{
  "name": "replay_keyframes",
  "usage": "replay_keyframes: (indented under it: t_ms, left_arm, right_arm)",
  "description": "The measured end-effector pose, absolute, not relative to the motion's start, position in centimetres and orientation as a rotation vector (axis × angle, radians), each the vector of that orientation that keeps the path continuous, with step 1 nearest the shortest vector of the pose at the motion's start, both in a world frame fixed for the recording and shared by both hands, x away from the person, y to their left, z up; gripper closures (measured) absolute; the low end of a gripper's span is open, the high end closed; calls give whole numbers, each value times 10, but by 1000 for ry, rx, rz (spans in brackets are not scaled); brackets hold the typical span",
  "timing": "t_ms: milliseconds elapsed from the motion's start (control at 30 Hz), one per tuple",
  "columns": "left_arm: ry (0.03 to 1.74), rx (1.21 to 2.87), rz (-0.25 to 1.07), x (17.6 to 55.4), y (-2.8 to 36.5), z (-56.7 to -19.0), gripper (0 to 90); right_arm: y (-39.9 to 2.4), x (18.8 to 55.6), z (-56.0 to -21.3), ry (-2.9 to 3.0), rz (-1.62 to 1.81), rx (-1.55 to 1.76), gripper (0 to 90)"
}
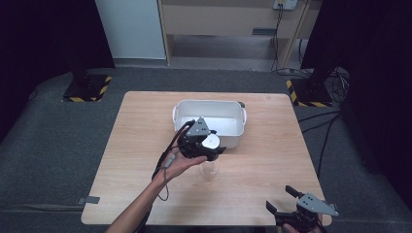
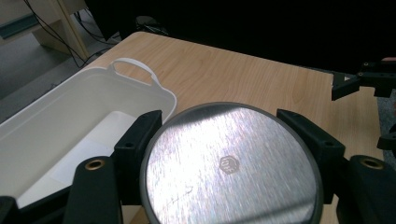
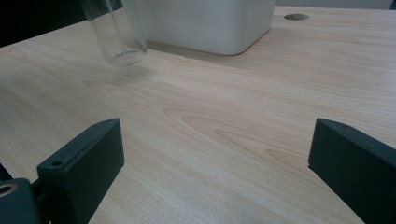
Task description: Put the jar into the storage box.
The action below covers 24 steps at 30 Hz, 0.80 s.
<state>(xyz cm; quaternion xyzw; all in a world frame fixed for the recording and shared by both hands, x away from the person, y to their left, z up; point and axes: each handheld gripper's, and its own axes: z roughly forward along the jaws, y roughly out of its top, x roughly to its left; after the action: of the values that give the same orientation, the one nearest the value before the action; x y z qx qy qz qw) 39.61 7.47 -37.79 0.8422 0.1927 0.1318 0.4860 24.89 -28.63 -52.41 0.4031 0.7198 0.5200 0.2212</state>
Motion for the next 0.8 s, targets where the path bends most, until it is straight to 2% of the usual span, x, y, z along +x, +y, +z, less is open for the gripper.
replay_keyframes:
  t_ms: [333,800]
  left_arm:
    - [472,2034,339,401,88,-345,327]
    - [517,2031,431,419,91,-287,327]
  right_arm:
    - [-286,249,-524,1992,1436,1113,33]
    - [-286,250,-525,1991,1438,1116,33]
